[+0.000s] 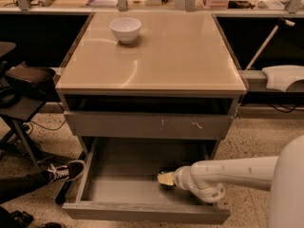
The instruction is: Pick green can from middle drawer and place on counter
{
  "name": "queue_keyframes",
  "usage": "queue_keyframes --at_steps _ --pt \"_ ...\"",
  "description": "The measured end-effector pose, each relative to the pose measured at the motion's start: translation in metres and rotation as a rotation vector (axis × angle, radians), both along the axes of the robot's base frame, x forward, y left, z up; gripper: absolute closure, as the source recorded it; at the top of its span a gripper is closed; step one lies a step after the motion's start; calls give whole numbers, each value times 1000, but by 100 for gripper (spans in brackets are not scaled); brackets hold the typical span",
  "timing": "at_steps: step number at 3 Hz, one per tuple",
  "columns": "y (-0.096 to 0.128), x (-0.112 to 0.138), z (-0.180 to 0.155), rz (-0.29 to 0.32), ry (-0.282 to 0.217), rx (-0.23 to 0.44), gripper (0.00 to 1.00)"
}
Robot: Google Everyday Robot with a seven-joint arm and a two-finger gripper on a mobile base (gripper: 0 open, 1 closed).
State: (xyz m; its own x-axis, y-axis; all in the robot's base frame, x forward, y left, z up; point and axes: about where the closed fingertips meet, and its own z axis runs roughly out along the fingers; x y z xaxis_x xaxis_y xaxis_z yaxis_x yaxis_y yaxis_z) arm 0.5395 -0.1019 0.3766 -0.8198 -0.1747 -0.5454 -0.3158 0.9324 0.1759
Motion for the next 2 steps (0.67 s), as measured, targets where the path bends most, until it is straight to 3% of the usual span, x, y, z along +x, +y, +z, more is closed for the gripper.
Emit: queue_keyframes --at_steps 1,2 --pt "-1 -2 5 7 -10 10 89" --pt "-10 -16 49 69 -69 23 100"
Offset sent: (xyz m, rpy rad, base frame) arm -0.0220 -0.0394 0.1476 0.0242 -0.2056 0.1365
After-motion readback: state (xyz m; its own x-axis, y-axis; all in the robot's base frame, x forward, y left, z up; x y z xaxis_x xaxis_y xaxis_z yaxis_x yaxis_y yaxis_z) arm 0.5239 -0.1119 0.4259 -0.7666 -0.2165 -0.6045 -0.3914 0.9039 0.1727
